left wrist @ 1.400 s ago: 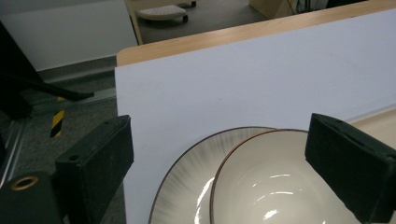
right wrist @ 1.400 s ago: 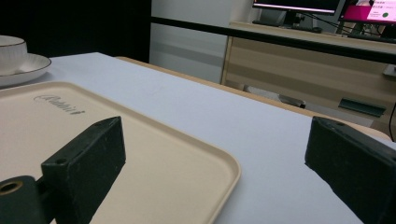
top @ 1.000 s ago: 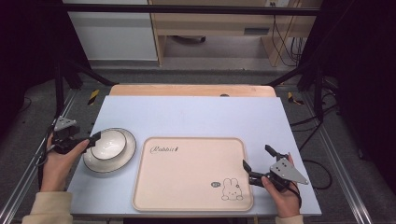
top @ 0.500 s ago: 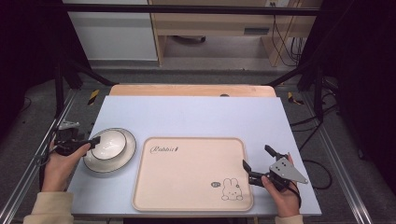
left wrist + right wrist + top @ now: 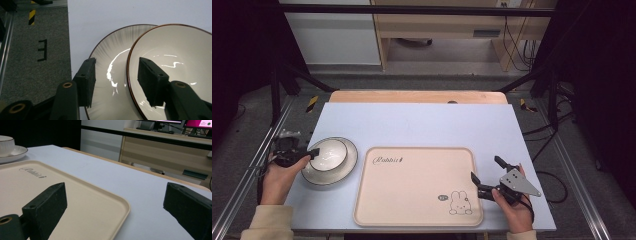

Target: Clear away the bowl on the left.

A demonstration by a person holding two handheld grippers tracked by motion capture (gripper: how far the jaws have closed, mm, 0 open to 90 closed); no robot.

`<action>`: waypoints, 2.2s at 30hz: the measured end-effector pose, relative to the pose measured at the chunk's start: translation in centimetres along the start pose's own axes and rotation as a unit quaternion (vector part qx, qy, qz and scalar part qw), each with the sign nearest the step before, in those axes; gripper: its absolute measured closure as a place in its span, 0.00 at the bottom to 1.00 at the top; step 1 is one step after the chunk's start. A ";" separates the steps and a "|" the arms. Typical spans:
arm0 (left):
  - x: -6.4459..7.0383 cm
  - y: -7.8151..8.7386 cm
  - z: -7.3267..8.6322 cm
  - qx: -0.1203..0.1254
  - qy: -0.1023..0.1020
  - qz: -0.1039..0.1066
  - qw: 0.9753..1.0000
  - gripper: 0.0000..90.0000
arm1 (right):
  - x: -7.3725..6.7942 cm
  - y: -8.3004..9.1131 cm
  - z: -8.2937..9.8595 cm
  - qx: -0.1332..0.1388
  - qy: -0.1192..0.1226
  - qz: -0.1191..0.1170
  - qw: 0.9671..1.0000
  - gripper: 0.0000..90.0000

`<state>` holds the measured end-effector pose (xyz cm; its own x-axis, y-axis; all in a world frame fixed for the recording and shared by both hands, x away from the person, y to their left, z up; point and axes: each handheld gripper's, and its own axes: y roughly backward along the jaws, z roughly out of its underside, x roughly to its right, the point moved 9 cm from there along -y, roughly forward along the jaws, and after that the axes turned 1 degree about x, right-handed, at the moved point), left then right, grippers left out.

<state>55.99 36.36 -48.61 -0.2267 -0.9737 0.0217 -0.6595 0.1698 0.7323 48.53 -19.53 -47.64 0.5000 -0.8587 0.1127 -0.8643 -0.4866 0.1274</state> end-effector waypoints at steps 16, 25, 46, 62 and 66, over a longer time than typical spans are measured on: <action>0.3 -1.3 0.9 -0.026 0.027 0.032 0.999 0.76 | -0.4 -0.2 0.2 -0.005 0.002 -0.007 1.000 0.06; 1.1 -2.0 1.1 -0.038 0.016 0.049 0.998 0.86 | -0.4 -0.1 0.1 -0.005 -0.002 -0.006 1.000 0.06; 0.6 -1.1 0.4 0.006 0.058 0.074 0.996 0.92 | -0.2 -0.1 -0.1 0.001 0.000 -0.005 1.000 0.07; 1.8 0.0 -0.7 0.026 0.061 0.090 0.994 0.92 | 0.0 0.1 -0.1 0.002 -0.002 -0.001 1.000 0.07; 2.2 0.2 -0.9 0.026 0.054 0.094 0.994 0.92 | -0.2 0.1 -0.2 0.003 0.000 -0.003 1.000 0.07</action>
<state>56.01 34.12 -47.87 -0.2728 -0.9344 0.2289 -0.6495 0.3544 0.6727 48.38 -19.42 -47.48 0.5056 -0.8555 0.1114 -0.8613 -0.4931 0.1223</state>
